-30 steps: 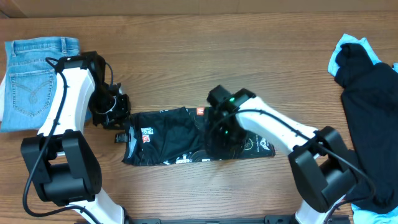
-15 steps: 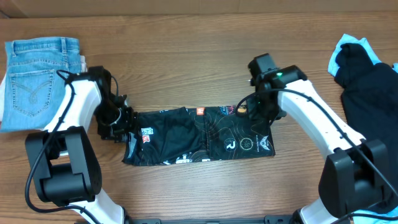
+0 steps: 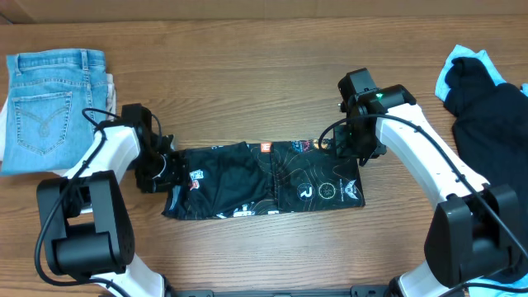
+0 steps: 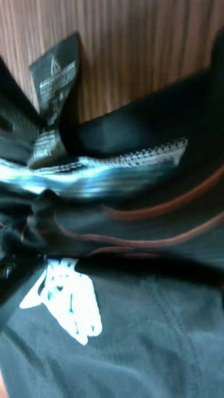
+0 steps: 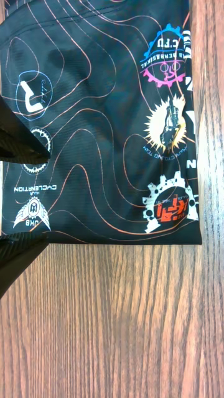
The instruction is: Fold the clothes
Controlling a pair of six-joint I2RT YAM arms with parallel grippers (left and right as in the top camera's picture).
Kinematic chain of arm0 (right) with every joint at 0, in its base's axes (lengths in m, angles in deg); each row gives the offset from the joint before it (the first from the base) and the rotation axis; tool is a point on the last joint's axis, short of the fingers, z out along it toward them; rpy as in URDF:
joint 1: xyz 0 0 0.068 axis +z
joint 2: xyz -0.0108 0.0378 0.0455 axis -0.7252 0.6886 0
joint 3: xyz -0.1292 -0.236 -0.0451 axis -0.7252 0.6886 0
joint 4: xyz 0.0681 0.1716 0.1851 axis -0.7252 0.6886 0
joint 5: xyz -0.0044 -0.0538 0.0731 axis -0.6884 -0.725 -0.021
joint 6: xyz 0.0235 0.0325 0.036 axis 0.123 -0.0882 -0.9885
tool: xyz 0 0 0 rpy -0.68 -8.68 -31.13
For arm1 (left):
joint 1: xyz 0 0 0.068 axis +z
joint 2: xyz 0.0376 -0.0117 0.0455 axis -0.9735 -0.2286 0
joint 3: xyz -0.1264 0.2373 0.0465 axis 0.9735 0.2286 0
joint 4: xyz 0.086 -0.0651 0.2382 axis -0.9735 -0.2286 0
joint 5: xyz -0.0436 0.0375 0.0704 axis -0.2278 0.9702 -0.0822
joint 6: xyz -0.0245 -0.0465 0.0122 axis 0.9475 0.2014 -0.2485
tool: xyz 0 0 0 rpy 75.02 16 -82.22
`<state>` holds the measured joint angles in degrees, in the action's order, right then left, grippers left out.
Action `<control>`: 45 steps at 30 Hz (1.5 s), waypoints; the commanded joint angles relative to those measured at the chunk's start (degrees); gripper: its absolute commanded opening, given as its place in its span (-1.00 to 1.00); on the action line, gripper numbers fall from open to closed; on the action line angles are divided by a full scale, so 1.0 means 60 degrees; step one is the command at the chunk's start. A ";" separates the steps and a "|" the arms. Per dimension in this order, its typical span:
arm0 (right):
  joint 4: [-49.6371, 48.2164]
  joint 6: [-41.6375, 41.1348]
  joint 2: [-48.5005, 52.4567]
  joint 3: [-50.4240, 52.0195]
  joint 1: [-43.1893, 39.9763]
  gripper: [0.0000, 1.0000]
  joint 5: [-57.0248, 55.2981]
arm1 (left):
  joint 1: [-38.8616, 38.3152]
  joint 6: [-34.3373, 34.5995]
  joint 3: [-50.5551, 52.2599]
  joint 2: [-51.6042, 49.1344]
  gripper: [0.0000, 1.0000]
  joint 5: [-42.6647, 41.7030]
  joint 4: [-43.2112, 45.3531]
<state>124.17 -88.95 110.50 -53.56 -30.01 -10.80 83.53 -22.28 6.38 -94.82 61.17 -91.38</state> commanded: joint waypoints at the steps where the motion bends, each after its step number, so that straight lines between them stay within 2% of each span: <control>1: -0.0018 -0.0080 -0.0142 -0.0146 -0.0044 -0.20 -0.0087 | -0.0127 -0.0222 0.0532 -0.0109 -0.08 -0.0871 0.0117; 4: -0.0011 -0.0080 -0.0142 -0.0146 -0.0044 -0.20 -0.0087 | -0.0200 -0.0262 0.0572 -0.0109 -0.32 -0.1195 0.0106; 8: -0.0011 -0.0113 -0.0142 -0.0146 -0.0044 -0.20 -0.0091 | -0.0208 -0.0328 0.0565 -0.0109 -0.80 -0.1395 0.0095; 10: -0.0004 -0.0113 -0.0142 -0.0146 -0.0044 -0.20 -0.0091 | -0.0171 -0.0324 0.0517 -0.0109 -0.91 -0.1392 0.0091; 17: -0.0011 -0.0117 -0.0142 -0.0146 -0.0080 -0.21 -0.0098 | 0.0710 -0.0364 -0.0546 -0.0076 -0.92 -0.0907 -0.0619; 21: -0.0011 -0.0120 -0.0142 -0.0146 -0.0222 -0.21 -0.0106 | 0.1687 -0.0495 -0.1792 -0.0073 -0.92 -0.0284 -0.1344; 24: -0.0022 -0.0149 -0.0142 -0.0153 -0.0474 -0.21 -0.0135 | 0.2433 -0.0160 -0.2794 -0.0073 -0.92 0.0215 -0.1741; 30: -0.0011 -0.0142 -0.0142 -0.0153 -0.1239 -0.21 -0.0379 | 0.3264 -0.0055 -0.4481 -0.0073 -0.91 0.0168 -0.2357; 36: -0.0015 -0.0142 -0.0142 -0.0153 -0.1581 -0.21 -0.0379 | 0.2677 -0.0058 -0.5111 -0.0073 -0.91 -0.0678 -0.3355; 40: -0.0015 -0.0109 -0.0142 -0.0153 -0.1577 -0.21 -0.0379 | 0.1752 -0.0058 -0.5111 -0.0073 -0.92 -0.1359 -0.4116; 45: -0.0015 -0.0109 -0.0142 -0.0153 -0.1577 -0.21 -0.0375 | 0.0291 0.0051 -0.5093 -0.0073 -0.92 -0.1424 -0.4674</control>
<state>124.34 -89.54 110.50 -53.56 -39.59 -12.50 89.45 -22.98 -23.24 -95.08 55.42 -118.62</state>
